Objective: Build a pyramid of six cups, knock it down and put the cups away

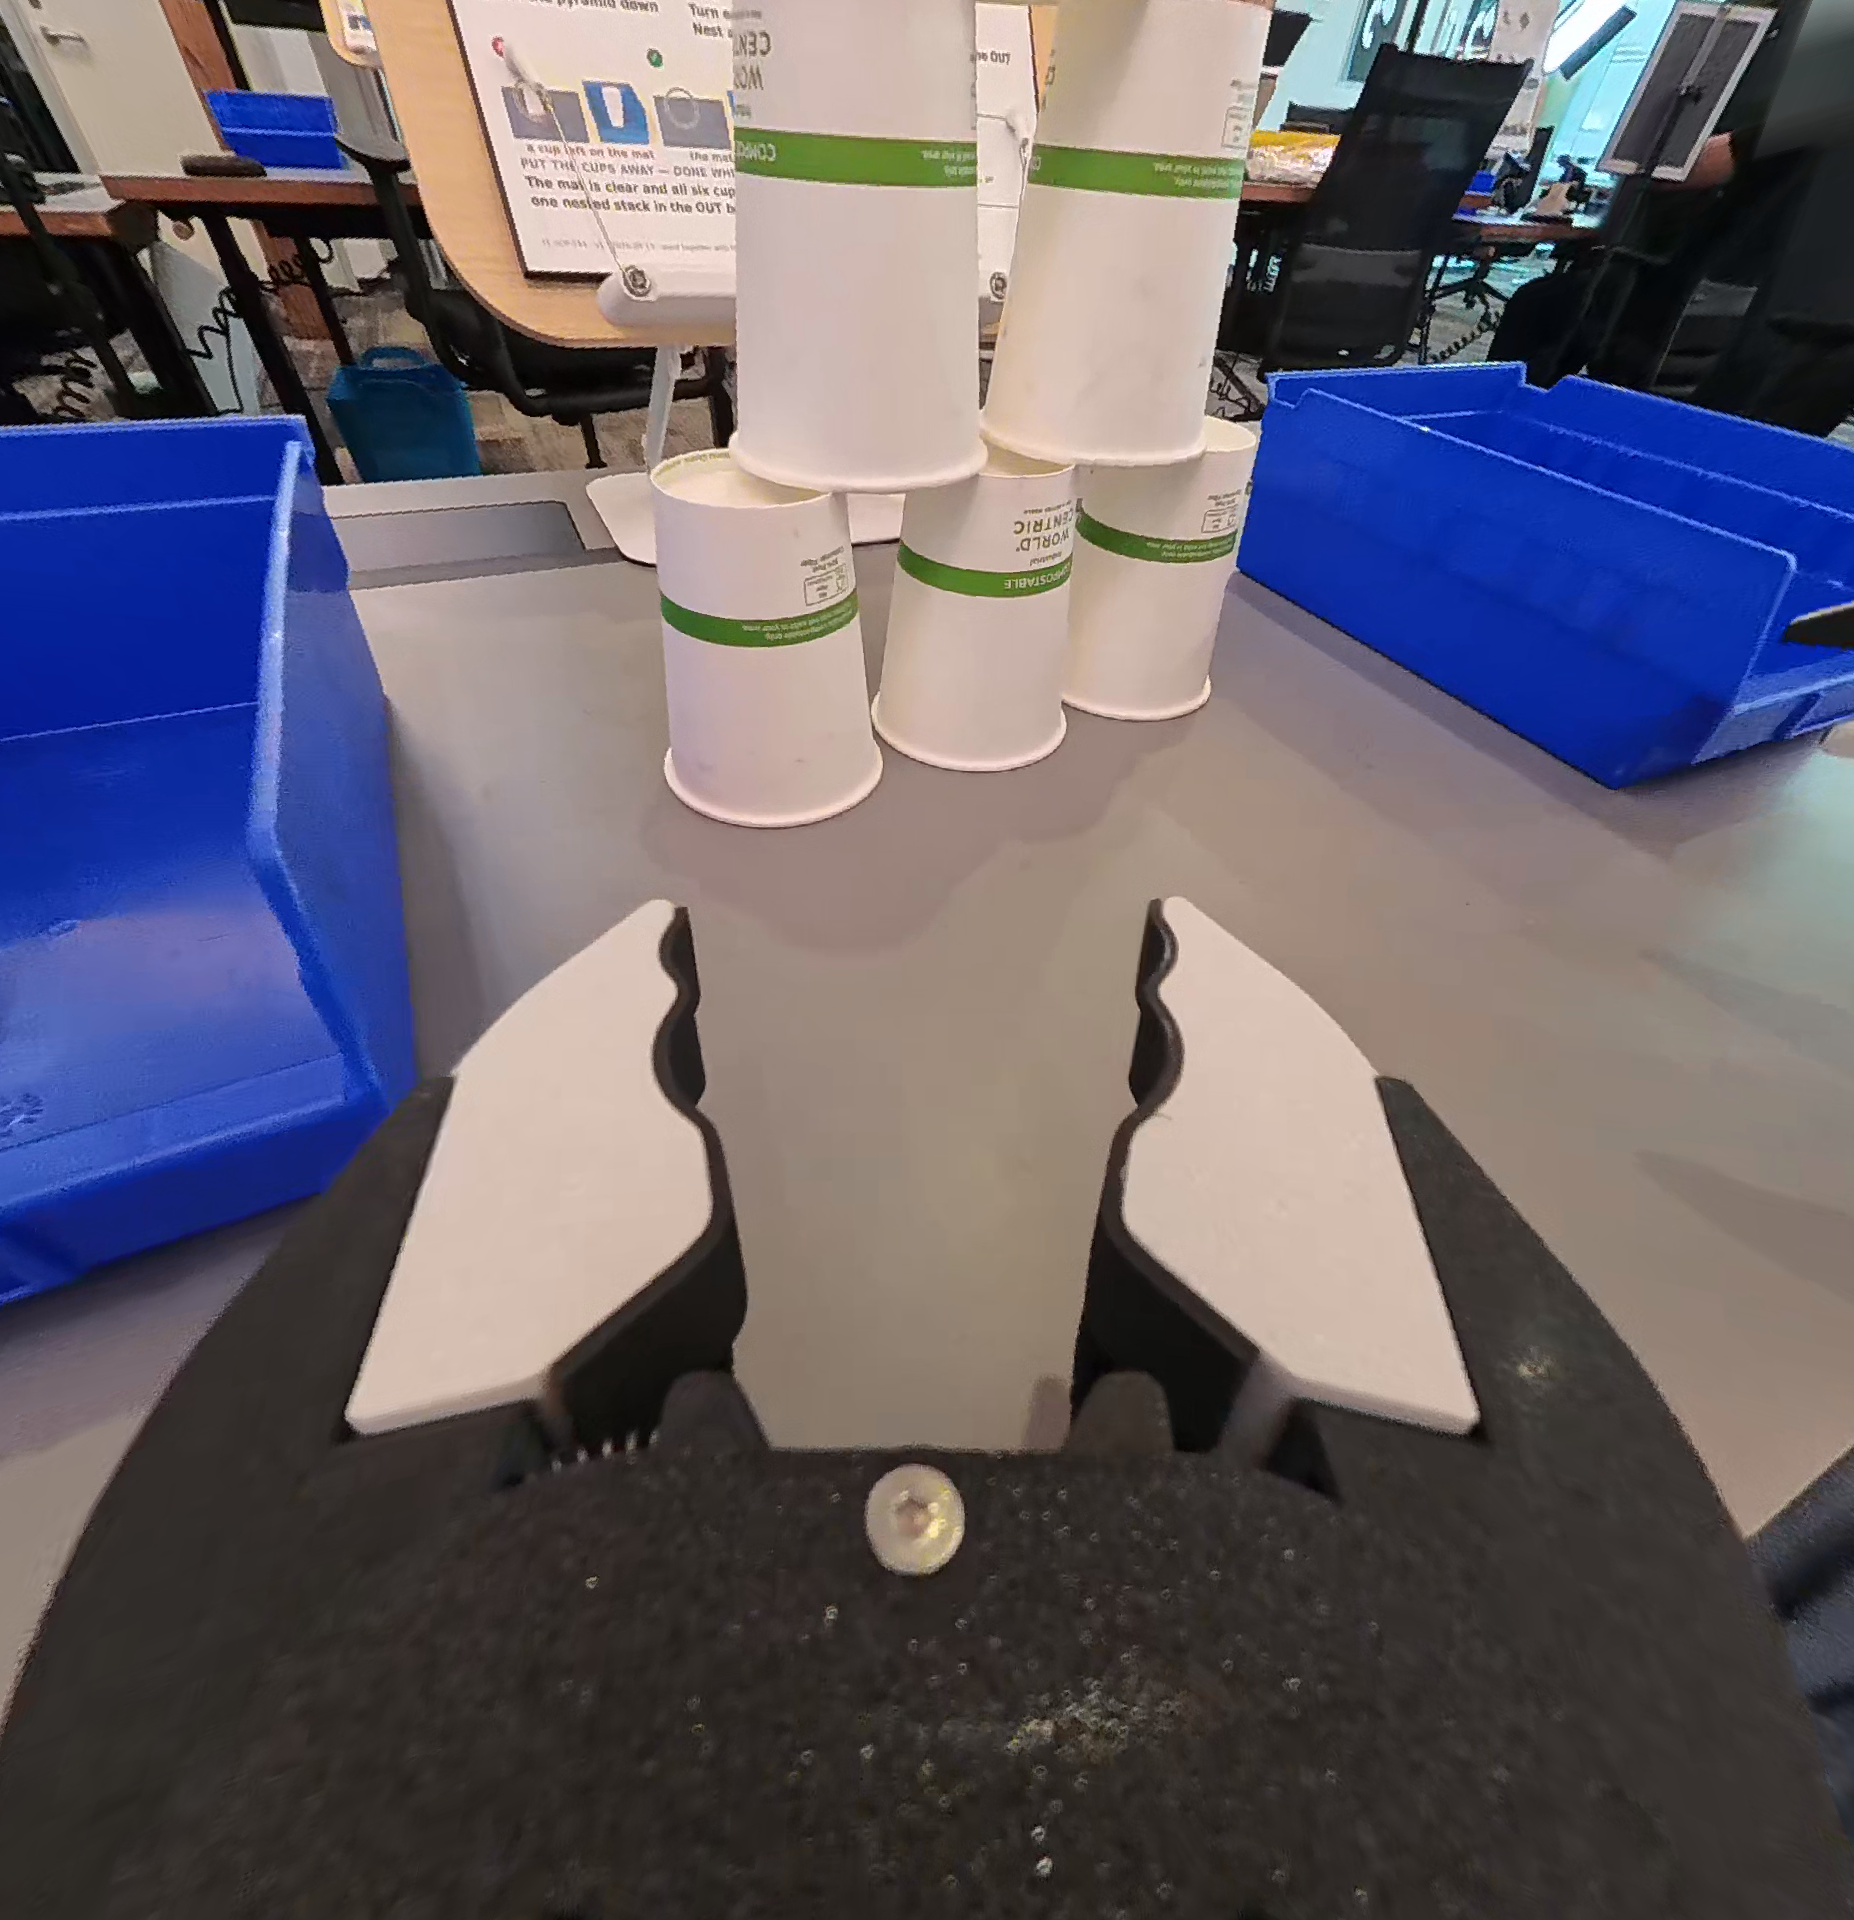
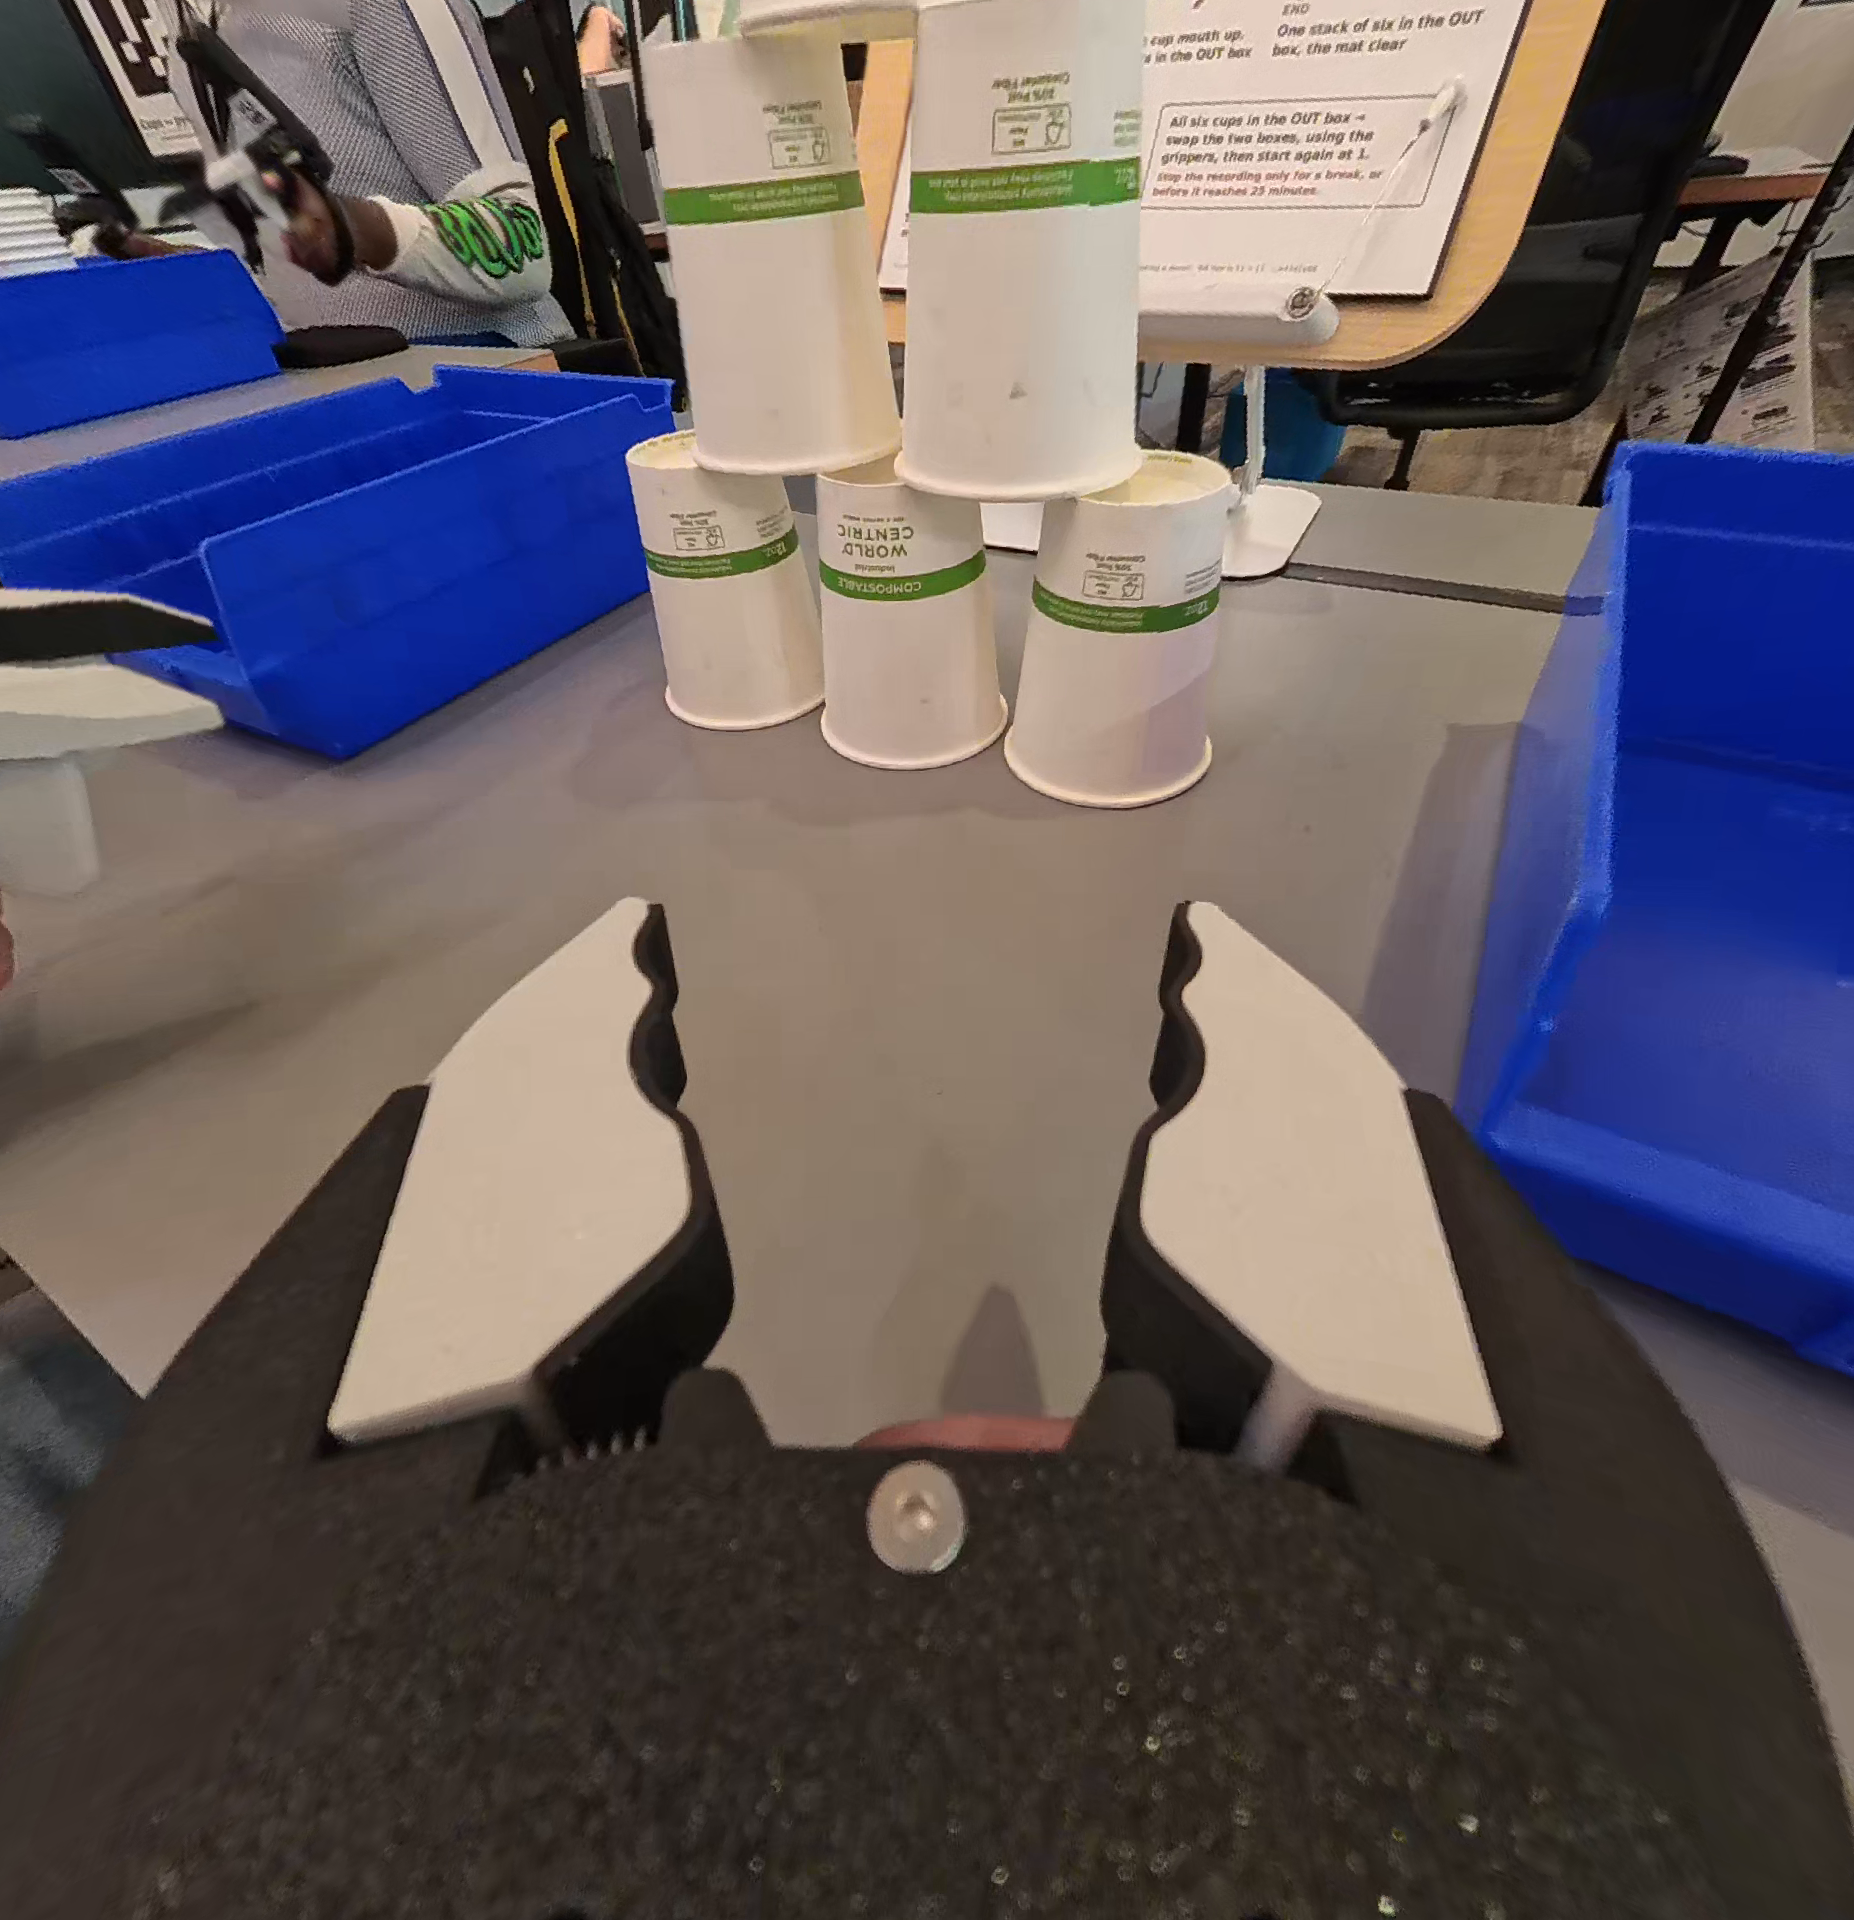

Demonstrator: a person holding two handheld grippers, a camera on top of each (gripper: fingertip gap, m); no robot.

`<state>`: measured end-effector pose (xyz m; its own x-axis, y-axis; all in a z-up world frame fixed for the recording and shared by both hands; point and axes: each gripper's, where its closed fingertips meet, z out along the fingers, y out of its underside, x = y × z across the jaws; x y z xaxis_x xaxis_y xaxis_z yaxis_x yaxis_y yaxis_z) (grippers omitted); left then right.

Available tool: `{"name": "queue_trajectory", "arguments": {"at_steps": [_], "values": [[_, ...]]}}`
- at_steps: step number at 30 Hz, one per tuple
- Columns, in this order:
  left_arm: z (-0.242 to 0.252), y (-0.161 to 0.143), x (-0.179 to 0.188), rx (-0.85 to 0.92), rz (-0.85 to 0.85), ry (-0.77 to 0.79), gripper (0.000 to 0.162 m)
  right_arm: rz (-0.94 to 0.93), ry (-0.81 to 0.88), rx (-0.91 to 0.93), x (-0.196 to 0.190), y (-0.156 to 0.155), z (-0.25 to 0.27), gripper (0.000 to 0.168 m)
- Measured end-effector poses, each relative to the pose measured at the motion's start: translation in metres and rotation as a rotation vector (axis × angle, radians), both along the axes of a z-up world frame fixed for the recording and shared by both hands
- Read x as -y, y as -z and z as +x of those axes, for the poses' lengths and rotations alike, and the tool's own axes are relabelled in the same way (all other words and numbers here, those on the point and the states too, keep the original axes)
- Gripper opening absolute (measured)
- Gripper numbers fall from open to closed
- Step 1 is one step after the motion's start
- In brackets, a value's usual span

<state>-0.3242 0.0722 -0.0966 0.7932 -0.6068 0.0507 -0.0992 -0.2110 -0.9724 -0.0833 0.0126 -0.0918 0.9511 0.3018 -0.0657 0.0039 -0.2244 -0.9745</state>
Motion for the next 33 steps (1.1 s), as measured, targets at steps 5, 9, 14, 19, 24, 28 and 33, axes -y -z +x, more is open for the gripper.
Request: {"name": "queue_trajectory", "arguments": {"at_steps": [5, 9, 14, 19, 24, 28, 33], "values": [[0.004, 0.002, 0.004, -0.003, -0.01, 0.013, 0.082, -0.002, 0.005, -0.001, -0.003, 0.0, 0.003, 0.089], [0.005, 0.005, 0.003, -0.009, -0.019, 0.017, 0.082, -0.004, 0.004, -0.008, -0.004, 0.0, 0.004, 0.089], [0.003, 0.007, 0.003, -0.001, -0.034, 0.017, 0.082, -0.002, 0.004, -0.003, -0.007, -0.001, 0.006, 0.089], [-0.004, 0.008, 0.002, -0.007, -0.031, 0.001, 0.082, -0.011, -0.003, 0.003, -0.009, 0.002, 0.004, 0.089], [-0.007, 0.008, 0.002, 0.016, -0.045, 0.001, 0.082, -0.013, -0.015, 0.013, -0.01, 0.004, -0.001, 0.089], [-0.009, 0.009, 0.001, 0.005, -0.043, -0.001, 0.082, -0.016, -0.026, 0.018, -0.011, 0.005, -0.005, 0.089], [-0.009, 0.011, 0.0, -0.002, -0.047, -0.002, 0.082, -0.022, -0.039, 0.047, -0.012, 0.008, -0.009, 0.088]]}}
